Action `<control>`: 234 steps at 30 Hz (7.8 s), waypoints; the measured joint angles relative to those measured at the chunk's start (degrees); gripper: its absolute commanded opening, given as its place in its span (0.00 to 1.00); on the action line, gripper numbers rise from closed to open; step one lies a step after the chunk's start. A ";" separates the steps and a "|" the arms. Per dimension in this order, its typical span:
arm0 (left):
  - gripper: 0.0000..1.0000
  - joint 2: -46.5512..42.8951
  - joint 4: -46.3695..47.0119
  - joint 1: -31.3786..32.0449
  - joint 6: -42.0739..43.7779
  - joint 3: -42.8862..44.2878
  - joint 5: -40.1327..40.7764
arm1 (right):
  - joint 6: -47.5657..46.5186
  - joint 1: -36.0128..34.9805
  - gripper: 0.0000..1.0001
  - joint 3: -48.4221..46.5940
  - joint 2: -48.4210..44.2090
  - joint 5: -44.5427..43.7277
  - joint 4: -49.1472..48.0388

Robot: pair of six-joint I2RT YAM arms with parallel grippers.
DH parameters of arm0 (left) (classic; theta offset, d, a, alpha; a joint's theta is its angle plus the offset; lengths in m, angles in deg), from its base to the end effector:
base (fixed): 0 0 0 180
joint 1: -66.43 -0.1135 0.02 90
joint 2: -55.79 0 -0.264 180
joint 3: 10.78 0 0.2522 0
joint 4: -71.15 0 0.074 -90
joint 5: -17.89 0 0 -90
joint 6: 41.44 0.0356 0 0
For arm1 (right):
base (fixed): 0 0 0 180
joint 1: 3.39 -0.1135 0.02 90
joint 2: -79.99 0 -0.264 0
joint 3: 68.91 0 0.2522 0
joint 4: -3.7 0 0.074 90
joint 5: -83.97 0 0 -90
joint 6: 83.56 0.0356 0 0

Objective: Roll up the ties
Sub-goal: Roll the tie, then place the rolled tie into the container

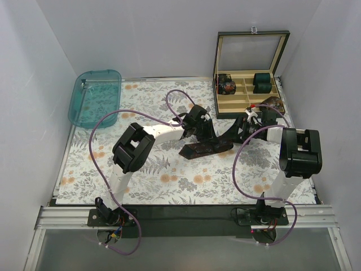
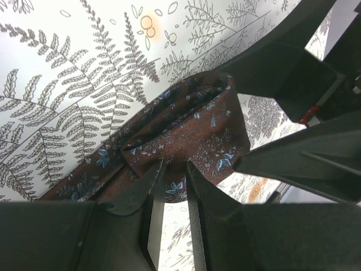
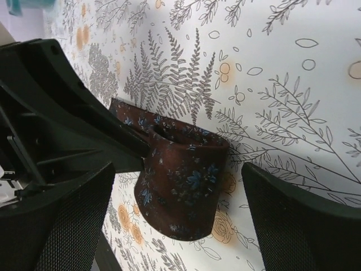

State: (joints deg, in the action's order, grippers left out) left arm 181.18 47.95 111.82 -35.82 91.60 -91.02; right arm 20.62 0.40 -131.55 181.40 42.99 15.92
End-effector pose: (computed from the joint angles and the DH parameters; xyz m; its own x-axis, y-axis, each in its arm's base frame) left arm 0.3286 -0.3495 0.1524 -0.8766 -0.4520 0.1651 -0.4231 0.5609 -0.7116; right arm 0.3312 0.0050 0.1387 -0.8572 0.2178 -0.4666 -0.2278 0.6523 0.7229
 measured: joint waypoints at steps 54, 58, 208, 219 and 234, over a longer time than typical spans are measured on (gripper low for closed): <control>0.72 -37.03 -7.15 -13.62 5.51 -41.70 12.59 | -18.80 -44.54 0.01 -21.68 6.12 -91.71 33.62; 0.72 -39.89 -7.37 -13.99 5.46 -43.25 13.68 | -18.64 -49.64 0.14 -22.36 9.73 -95.43 36.13; 0.28 -12.04 -5.16 1.22 -4.98 -6.86 4.46 | -0.57 -7.43 0.89 -3.67 -13.53 -20.72 15.82; 0.24 -11.23 -3.89 1.18 -3.87 -9.16 4.79 | 0.50 -7.50 0.82 0.74 -9.40 -14.82 9.77; 0.22 -9.42 -1.88 0.37 -3.04 -11.43 4.68 | 0.92 -8.11 0.71 3.80 -6.32 -5.90 0.87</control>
State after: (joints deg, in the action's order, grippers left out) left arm 171.76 46.08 112.19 -38.86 80.17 -86.35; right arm 21.53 -7.71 -127.75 175.08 37.09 16.80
